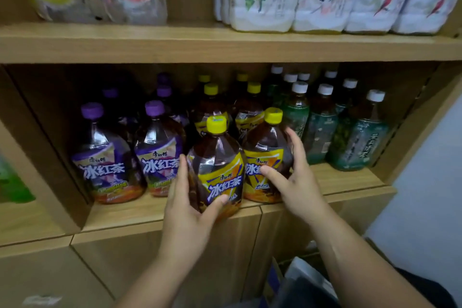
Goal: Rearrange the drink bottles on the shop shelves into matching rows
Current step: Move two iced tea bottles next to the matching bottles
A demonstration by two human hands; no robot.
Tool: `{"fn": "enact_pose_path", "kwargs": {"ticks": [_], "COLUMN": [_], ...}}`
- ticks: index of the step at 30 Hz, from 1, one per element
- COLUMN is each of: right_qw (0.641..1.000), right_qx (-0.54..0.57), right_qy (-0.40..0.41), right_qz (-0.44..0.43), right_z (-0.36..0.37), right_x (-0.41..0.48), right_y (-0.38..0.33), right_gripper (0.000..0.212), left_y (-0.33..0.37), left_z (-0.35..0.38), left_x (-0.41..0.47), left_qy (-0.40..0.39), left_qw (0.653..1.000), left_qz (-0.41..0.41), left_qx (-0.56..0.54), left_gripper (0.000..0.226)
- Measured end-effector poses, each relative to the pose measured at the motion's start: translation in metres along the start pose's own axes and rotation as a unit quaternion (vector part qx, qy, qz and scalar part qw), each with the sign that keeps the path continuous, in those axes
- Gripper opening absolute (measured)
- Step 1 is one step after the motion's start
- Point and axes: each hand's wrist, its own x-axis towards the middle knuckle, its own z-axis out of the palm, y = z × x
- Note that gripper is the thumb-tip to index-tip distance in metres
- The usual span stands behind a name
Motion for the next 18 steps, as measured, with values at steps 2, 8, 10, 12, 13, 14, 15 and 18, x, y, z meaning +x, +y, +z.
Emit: {"fn": "enact_pose_path", "kwargs": {"ticks": [2, 8, 10, 12, 13, 14, 15, 18], "right_qw": [1.0, 0.999, 0.998, 0.998, 0.998, 0.997, 0.997, 0.998], "right_qx": [-0.003, -0.021, -0.019, -0.02, -0.022, -0.024, -0.024, -0.011], "right_qy": [0.007, 0.049, 0.062, 0.064, 0.065, 0.067, 0.068, 0.058], "right_qz": [-0.01, 0.003, 0.0, -0.004, -0.005, -0.004, -0.002, 0.002], "right_z": [0.001, 0.002, 0.004, 0.004, 0.004, 0.004, 0.004, 0.0], "right_x": [-0.003, -0.004, -0.005, -0.006, -0.006, -0.006, -0.006, -0.006], "right_y": [0.005, 0.015, 0.016, 0.016, 0.016, 0.016, 0.016, 0.017], "right_gripper": [0.087, 0.084, 0.083, 0.082, 0.082, 0.082, 0.082, 0.081], "left_y": [0.003, 0.008, 0.009, 0.013, 0.015, 0.017, 0.018, 0.025], "left_z": [-0.001, -0.007, -0.01, -0.012, -0.012, -0.012, -0.012, -0.016], "left_x": [-0.005, 0.008, 0.019, 0.027, 0.03, 0.033, 0.036, 0.046], "left_qy": [0.042, 0.114, 0.109, 0.077, 0.059, 0.041, 0.022, -0.014], "left_qw": [0.994, 0.912, 0.871, 0.841, 0.829, 0.818, 0.81, 0.801], "left_qz": [0.042, 0.233, 0.293, 0.32, 0.328, 0.334, 0.337, 0.342], "left_qx": [0.096, 0.317, 0.38, 0.429, 0.449, 0.467, 0.479, 0.491], "left_gripper": [0.108, 0.094, 0.089, 0.084, 0.082, 0.079, 0.08, 0.09]}}
